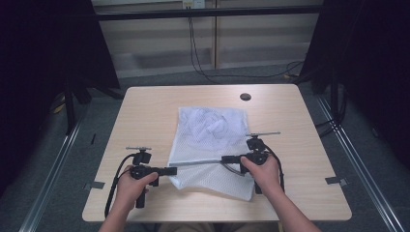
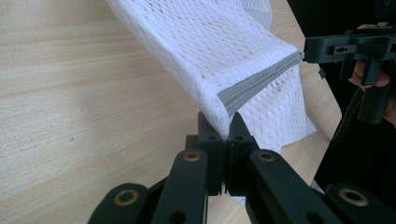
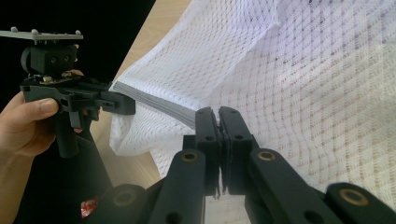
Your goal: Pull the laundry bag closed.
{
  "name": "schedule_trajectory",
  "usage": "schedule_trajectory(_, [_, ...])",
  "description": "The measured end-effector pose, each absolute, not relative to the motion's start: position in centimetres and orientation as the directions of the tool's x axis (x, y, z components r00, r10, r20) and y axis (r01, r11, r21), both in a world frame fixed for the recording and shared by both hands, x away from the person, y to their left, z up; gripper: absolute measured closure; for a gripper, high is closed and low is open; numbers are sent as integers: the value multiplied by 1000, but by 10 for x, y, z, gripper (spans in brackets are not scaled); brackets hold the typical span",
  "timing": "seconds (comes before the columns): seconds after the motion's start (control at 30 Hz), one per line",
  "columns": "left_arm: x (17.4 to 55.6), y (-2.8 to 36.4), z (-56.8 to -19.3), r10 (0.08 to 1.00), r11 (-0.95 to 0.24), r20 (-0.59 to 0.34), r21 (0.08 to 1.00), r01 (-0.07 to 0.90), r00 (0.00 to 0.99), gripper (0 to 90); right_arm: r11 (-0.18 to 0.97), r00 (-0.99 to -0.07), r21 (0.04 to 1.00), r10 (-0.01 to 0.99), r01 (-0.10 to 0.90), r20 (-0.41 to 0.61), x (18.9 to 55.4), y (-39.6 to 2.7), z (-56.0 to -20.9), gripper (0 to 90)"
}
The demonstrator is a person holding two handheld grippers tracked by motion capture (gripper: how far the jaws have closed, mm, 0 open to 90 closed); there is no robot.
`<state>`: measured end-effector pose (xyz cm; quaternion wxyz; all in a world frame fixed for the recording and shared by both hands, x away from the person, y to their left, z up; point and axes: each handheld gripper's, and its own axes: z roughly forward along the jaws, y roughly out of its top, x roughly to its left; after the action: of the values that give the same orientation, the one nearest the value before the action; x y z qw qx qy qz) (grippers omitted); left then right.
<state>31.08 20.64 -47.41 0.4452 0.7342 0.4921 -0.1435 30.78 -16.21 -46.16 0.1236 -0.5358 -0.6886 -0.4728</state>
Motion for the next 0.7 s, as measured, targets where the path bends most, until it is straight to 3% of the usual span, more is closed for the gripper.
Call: schedule_trajectory(0.7, [311, 209, -473, 600, -105, -653, 508, 855, 462, 882, -33, -380, 518, 640, 854, 667, 306, -176, -464, 878])
